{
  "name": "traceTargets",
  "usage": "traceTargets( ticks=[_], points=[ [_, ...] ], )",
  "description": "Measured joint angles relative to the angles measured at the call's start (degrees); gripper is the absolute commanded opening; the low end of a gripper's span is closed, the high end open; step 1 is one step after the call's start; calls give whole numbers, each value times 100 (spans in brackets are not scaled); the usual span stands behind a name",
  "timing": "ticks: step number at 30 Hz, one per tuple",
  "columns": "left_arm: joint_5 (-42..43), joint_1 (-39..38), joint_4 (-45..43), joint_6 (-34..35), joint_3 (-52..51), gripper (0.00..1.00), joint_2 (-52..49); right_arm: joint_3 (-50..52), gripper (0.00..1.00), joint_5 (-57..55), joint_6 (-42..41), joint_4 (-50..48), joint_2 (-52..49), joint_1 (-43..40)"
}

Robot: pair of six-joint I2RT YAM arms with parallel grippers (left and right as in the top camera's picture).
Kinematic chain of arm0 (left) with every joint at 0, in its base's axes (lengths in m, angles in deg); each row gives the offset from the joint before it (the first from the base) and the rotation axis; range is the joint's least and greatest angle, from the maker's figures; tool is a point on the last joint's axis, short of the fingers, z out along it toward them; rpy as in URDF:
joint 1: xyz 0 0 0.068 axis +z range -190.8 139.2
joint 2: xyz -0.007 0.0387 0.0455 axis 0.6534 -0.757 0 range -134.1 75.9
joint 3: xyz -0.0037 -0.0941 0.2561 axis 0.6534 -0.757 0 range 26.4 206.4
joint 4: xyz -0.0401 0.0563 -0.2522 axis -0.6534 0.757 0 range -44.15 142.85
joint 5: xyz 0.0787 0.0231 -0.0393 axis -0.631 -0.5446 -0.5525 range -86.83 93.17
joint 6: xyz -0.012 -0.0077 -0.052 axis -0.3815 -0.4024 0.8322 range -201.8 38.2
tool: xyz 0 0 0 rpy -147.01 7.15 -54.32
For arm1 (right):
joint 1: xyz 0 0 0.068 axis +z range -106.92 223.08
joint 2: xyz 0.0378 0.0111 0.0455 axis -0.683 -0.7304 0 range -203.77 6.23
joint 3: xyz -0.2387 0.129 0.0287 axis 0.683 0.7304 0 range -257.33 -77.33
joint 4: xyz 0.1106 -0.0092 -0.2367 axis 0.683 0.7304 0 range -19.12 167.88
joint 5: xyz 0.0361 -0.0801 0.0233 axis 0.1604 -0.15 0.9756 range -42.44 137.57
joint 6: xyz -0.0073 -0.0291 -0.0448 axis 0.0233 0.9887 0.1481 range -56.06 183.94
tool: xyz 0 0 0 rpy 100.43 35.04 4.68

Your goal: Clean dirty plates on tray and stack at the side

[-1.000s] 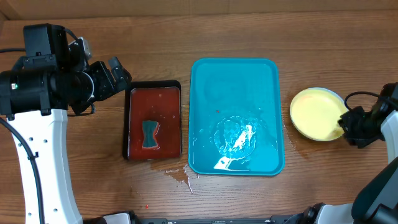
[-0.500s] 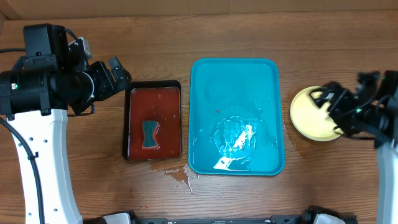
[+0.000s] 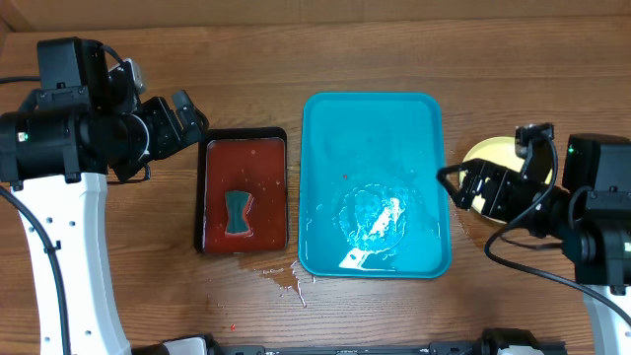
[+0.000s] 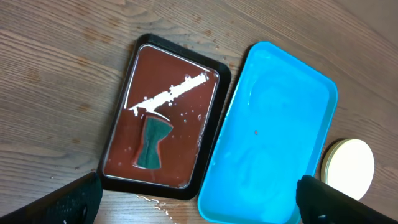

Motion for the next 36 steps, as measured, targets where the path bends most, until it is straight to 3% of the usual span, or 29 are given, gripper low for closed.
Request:
traceTargets(
  ticks=[6,10,17,26,36],
  points=[
    [2,0,4,0,0,100,0,282,100,-745,20,-1480,334,411],
    [4,0,0,0,0,100,0,1003,100,-1663,37,-2199,1047,734],
    [4,0,2,0,4,100,0,2780,100,-2765,35,-2970,3136,804],
    [9,0,0,0,4,100,0,4594,100,-3064,33,-3473,5528,761],
    [22,0,2,-2,4,100,0,5757,100,-3108,35,-4841,5742,643]
  ],
)
